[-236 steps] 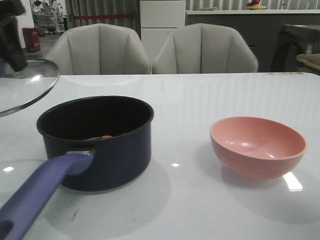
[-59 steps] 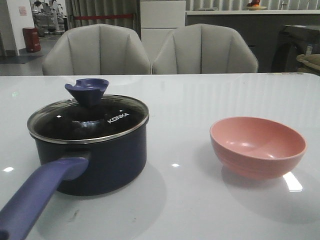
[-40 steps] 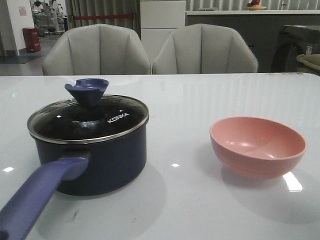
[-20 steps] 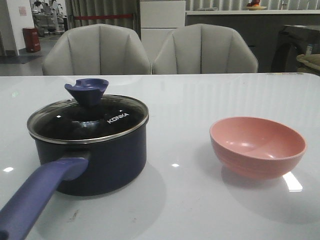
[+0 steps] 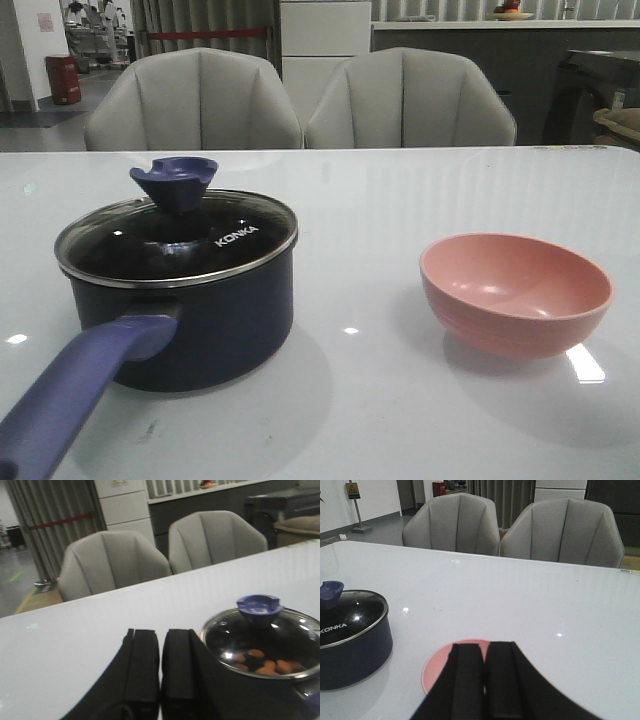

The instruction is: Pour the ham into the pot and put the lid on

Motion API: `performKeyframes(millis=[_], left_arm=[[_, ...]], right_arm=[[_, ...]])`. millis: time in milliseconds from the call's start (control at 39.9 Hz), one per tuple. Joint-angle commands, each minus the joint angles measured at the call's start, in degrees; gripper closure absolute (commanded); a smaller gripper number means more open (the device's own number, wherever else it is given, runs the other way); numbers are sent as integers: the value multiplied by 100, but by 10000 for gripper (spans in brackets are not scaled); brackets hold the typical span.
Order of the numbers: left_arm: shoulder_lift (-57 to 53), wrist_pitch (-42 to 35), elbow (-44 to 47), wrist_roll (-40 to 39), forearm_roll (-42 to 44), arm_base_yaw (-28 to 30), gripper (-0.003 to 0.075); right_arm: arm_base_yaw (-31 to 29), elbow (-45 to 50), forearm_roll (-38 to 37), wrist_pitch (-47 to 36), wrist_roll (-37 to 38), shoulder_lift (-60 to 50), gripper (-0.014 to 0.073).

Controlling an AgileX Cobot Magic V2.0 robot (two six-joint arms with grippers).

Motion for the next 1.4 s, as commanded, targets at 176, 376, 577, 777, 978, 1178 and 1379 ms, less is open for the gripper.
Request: performKeyframes(millis=[176, 376, 577, 777, 978, 1178, 1379], left_arm=[[-142, -1692, 817, -88, -710, 790, 607], [-142, -1498, 817, -104, -688, 844, 607], [-142, -1498, 817, -214, -688, 844, 607], [-142, -1498, 817, -214, -688, 844, 607], [-142, -1498, 817, -214, -688, 844, 607], [-142, -1498, 817, -214, -688, 844, 607], [-142, -1498, 817, -214, -688, 844, 607]], right_arm=[[5, -156, -15, -425, -41, 50, 454], [5, -156, -15, -425, -41, 50, 454], [5, -156, -15, -425, -41, 50, 454], [5, -156, -15, -425, -41, 50, 454], [5, -156, -15, -425, -41, 50, 454], [5, -156, -15, -425, -41, 50, 454], [5, -156, -15, -425, -41, 50, 454]])
